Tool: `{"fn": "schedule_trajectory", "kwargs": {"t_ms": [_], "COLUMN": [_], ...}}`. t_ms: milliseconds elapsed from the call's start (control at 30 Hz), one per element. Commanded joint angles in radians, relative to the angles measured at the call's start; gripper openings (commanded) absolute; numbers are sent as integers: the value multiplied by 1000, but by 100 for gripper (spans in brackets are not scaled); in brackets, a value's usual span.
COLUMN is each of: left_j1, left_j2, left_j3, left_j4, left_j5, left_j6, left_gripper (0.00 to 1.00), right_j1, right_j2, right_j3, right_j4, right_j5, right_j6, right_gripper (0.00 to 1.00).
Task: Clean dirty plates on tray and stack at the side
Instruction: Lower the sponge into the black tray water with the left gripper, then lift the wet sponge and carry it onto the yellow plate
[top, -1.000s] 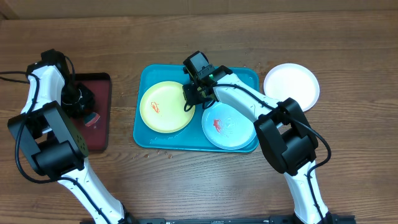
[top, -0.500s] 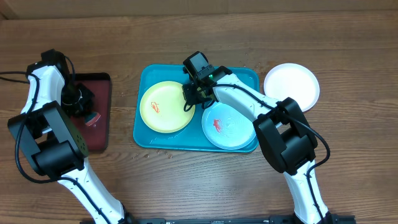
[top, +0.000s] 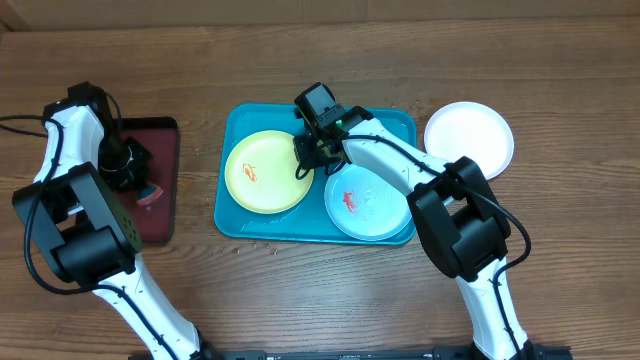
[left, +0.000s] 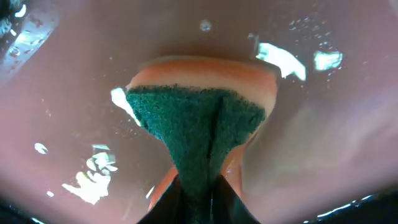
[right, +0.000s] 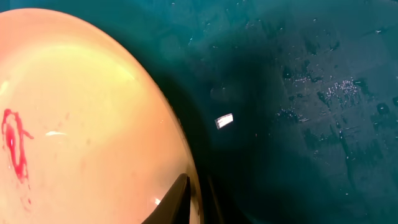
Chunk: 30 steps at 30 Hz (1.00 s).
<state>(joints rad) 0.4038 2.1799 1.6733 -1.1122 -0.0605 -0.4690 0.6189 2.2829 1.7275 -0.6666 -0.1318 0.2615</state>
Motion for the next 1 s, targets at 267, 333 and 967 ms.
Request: {"fn": "schedule_trajectory", "kwargs": {"t_ms": [267, 333, 967], "left_j1": [10, 9, 24], "left_j2": [12, 12, 11], "left_j3": [-35, -34, -27], "left_j4": [43, 64, 88], "left_j5": [-28, -2, 2], "left_j6": [3, 32, 129], "left_gripper": [4, 4, 4], "right_j1": [5, 5, 5], "right_j2": [23, 23, 23], "right_j3": [-6, -6, -6], "right_j4": [-2, -1, 3], "right_j5": [-1, -1, -1], "right_j6": [1, 1, 1], "right_gripper": [12, 12, 12]}}
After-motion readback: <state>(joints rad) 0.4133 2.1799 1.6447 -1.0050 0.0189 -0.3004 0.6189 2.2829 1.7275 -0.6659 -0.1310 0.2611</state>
